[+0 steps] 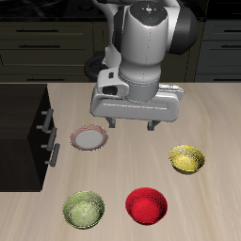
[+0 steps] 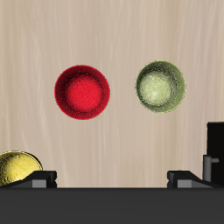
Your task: Place the red bowl on the plate
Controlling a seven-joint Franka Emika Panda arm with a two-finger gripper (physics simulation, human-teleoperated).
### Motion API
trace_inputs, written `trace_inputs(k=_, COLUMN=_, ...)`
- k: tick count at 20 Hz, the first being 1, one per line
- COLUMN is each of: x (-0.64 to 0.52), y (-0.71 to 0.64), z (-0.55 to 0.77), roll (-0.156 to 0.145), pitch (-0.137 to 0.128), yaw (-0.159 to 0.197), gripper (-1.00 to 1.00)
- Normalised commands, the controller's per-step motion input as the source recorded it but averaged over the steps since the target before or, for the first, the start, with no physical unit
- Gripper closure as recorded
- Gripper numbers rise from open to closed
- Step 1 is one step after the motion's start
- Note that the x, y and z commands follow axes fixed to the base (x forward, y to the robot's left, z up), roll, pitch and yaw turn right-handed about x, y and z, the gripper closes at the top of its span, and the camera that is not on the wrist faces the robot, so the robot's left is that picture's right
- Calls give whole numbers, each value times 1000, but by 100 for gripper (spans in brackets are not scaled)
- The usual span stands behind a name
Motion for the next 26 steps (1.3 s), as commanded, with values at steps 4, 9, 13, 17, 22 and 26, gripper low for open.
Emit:
trace_inputs(k=4, x=284, y=-89, z=-40, roll=-36, pitch=17, yaw=-1, gripper=-100)
trace_inputs(k=9, x=187, y=70, z=-9, roll=10, pitch=11, yaw=-16, gripper=-100)
trace_inputs(k=13, x=33, y=143, z=-57, roll=39, pitch=17, yaw=-15, gripper=-100)
trace_inputs(k=17, x=16, y=231, z=-68, roll=41, pitch=3, yaw=2, gripper=-100)
trace_inputs(k=22, x=103, y=113, z=3, roll=22, pitch=-14, yaw=-7, gripper=-100)
trace_inputs(k=26, x=163, y=31, z=64, roll=-13, pitch=-8, yaw=-19, gripper=-100)
